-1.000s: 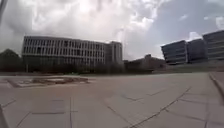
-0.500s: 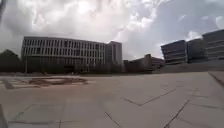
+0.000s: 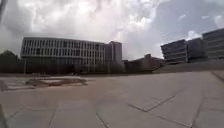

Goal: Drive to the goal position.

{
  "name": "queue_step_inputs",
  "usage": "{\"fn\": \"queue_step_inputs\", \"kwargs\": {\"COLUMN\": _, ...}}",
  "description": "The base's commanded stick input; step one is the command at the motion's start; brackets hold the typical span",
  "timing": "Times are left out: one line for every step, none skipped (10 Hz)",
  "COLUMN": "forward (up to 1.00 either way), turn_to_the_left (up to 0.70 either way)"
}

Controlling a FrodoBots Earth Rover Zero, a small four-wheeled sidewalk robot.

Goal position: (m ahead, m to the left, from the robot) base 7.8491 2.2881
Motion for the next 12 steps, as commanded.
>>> {"fn": "queue_step_inputs", "kwargs": {"forward": 0.7, "turn_to_the_left": 0.0}}
{"fn": "queue_step_inputs", "kwargs": {"forward": 0.7, "turn_to_the_left": 0.0}}
{"fn": "queue_step_inputs", "kwargs": {"forward": 0.7, "turn_to_the_left": 0.0}}
{"fn": "queue_step_inputs", "kwargs": {"forward": 0.7, "turn_to_the_left": 0.0}}
{"fn": "queue_step_inputs", "kwargs": {"forward": 0.7, "turn_to_the_left": 0.0}}
{"fn": "queue_step_inputs", "kwargs": {"forward": 0.7, "turn_to_the_left": 0.0}}
{"fn": "queue_step_inputs", "kwargs": {"forward": 0.7, "turn_to_the_left": 0.0}}
{"fn": "queue_step_inputs", "kwargs": {"forward": 0.7, "turn_to_the_left": 0.0}}
{"fn": "queue_step_inputs", "kwargs": {"forward": 0.7, "turn_to_the_left": 0.0}}
{"fn": "queue_step_inputs", "kwargs": {"forward": 0.7, "turn_to_the_left": 0.0}}
{"fn": "queue_step_inputs", "kwargs": {"forward": 0.7, "turn_to_the_left": 0.0}}
{"fn": "queue_step_inputs", "kwargs": {"forward": 0.7, "turn_to_the_left": 0.0}}
